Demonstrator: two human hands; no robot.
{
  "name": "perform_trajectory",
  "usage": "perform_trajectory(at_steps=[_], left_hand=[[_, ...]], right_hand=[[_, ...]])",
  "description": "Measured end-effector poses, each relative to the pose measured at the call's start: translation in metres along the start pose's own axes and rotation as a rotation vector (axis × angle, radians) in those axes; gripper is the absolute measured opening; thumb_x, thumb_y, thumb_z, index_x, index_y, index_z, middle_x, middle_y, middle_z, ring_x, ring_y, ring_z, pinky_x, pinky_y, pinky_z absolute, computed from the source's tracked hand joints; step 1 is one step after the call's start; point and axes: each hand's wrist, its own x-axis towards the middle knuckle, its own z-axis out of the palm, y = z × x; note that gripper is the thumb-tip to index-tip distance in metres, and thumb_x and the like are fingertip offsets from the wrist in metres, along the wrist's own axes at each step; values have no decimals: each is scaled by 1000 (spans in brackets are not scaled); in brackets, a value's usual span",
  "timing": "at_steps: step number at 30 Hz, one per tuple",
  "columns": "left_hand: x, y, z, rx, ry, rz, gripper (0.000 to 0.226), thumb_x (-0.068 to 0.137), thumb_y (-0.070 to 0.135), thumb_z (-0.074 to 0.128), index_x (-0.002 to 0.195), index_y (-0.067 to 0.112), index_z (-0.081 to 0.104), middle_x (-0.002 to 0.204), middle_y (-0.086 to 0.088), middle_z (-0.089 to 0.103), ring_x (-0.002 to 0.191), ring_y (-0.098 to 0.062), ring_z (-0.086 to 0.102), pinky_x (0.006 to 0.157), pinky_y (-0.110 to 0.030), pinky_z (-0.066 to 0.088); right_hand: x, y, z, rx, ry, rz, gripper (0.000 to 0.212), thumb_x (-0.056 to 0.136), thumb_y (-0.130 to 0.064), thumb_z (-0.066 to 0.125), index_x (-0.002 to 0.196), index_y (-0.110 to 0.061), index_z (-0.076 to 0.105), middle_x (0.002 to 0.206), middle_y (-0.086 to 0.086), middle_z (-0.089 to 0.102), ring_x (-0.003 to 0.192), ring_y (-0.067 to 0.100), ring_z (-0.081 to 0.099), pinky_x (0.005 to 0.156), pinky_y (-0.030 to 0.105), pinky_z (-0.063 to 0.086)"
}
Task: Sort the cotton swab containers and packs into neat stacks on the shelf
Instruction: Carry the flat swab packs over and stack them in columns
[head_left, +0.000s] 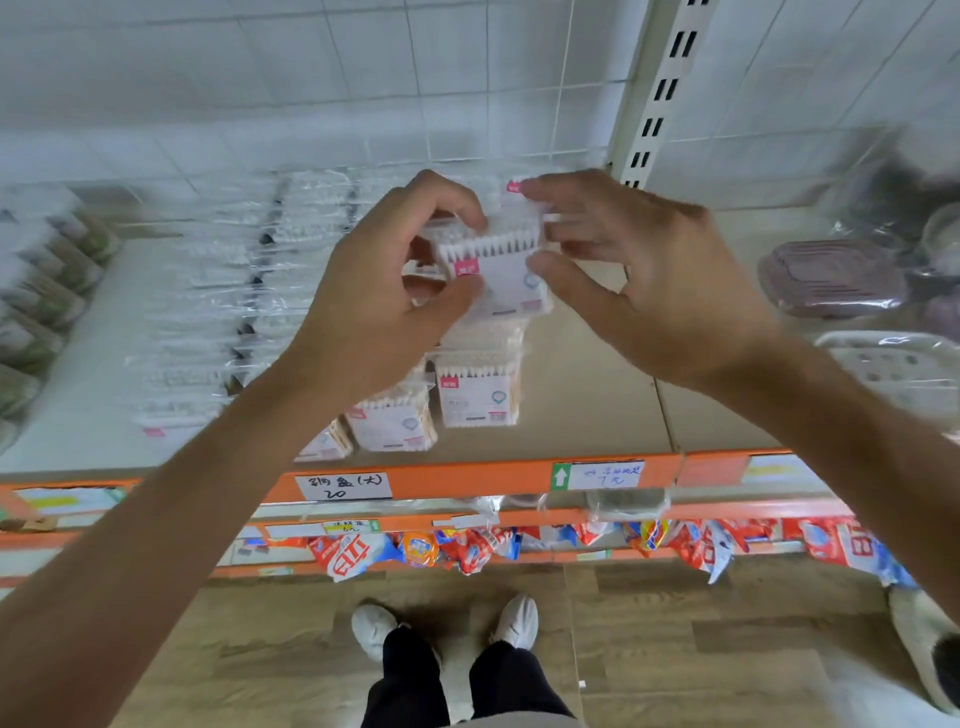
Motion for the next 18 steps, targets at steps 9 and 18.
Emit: perform_trajectory(at_steps=[9,18], left_hand=[[38,2,28,201,-3,188,32,90,7,69,119,12,57,116,-4,60,98,-16,63,76,-18,55],[67,-23,17,655,-80,161,61,92,22,66,147,22,42,135,-8,52,120,-24,52,93,-30,41]], right_hand=[[4,22,-3,-193,198,35,29,90,-28,72,116,-16,71,103,2,74,80,13,72,72,33,60],[39,77,7,-287,205,96,25,90,-21,71,112,-11,66,112,5,68,81,20,71,71,34,56]])
